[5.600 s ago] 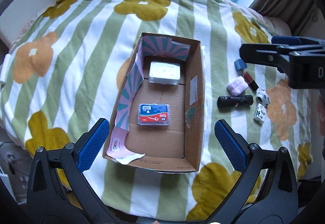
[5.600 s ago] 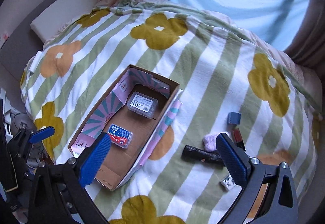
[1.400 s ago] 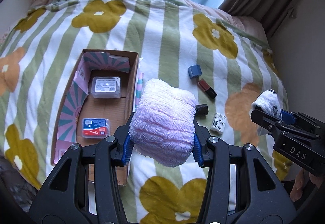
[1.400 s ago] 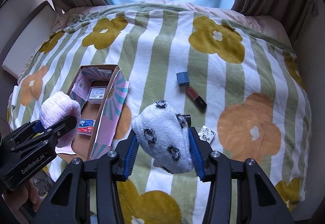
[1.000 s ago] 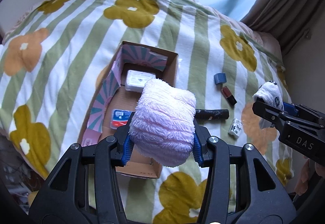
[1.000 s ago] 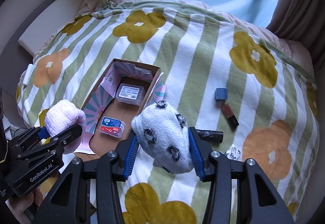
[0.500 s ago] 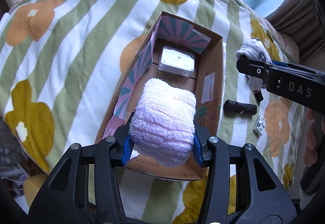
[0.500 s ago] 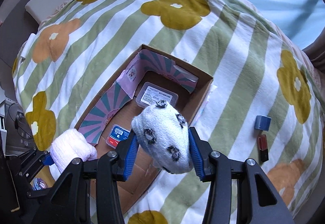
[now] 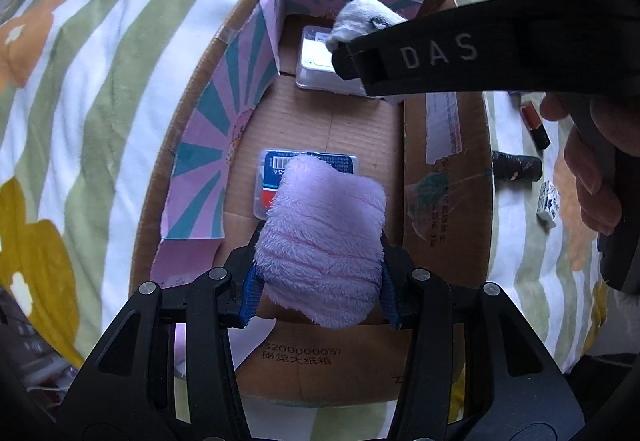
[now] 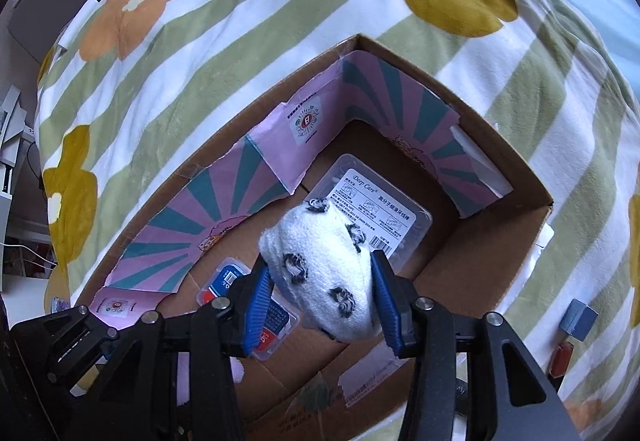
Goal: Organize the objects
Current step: 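Carry both socks over the cardboard box and release them inside, then withdraw both grippers from the box toward the black bag and tissue pack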
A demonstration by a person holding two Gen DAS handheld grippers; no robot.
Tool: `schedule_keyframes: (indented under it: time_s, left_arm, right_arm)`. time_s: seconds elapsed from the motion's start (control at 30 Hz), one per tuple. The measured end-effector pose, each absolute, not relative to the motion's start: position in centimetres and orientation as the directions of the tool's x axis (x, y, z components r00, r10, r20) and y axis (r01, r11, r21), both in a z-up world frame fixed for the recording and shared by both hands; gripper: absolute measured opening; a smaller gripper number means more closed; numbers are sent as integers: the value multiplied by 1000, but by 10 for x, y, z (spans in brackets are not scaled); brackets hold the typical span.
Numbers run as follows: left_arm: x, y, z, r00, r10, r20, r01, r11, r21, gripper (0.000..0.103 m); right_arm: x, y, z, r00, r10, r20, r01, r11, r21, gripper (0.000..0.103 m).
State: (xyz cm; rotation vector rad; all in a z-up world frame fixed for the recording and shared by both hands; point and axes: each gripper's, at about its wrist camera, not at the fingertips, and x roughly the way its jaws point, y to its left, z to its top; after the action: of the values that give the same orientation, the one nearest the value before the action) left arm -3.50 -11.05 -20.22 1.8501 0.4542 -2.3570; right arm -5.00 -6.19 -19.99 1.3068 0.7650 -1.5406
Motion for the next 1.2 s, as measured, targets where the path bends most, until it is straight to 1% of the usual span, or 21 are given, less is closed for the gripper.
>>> schedule_keyframes:
  time_s: [0.17, 0.23, 0.27, 0.3, 0.33, 0.37, 0.43, 0.83, 1.2]
  left_arm:
    - [-36, -104, -209, -243, 78, -967, 223, -966, -134, 43]
    - [-36, -103, -210, -243, 76, -967, 217, -967, -131, 44]
    - [-37, -103, -210, -244, 88, -966, 217, -966, -143, 47]
    - [-38, -103, -211, -245, 124, -962, 216, -960, -179, 51]
    - [-38, -105, -212, -249, 158, -955, 215, -953, -214, 71]
    - [-38, -105, -211, -257, 166, -952, 218, -950, -224, 103]
    - [-38, -103, -206, -286, 162, -944, 211, -951, -227, 103]
    - [-36, -89, -204, -312, 142, -939, 200, -957, -211, 103]
    - [-27, -83, -175, -349, 106, -931, 199, -963, -184, 103]
  right_arm:
    - [-50, -65, -204, 69, -274, -959, 930, -330, 161, 44]
    - [-50, -68, -206, 115, -277, -954, 924, -324, 206, 49]
    - [-51, -69, -207, 139, -276, -951, 919, -321, 228, 61]
    - [-51, -70, -207, 148, -280, -949, 917, -321, 238, 71]
    - [-51, -70, -206, 141, -288, -947, 917, -322, 234, 90]
    - [-51, -69, -204, 136, -302, -944, 918, -321, 235, 93]
    - [-53, -68, -201, 126, -319, -939, 915, -328, 234, 93]
    - [-56, -60, -187, 68, -318, -946, 909, -371, 190, 93]
    - [-42, -35, -135, 5, -336, -942, 902, -405, 149, 93]
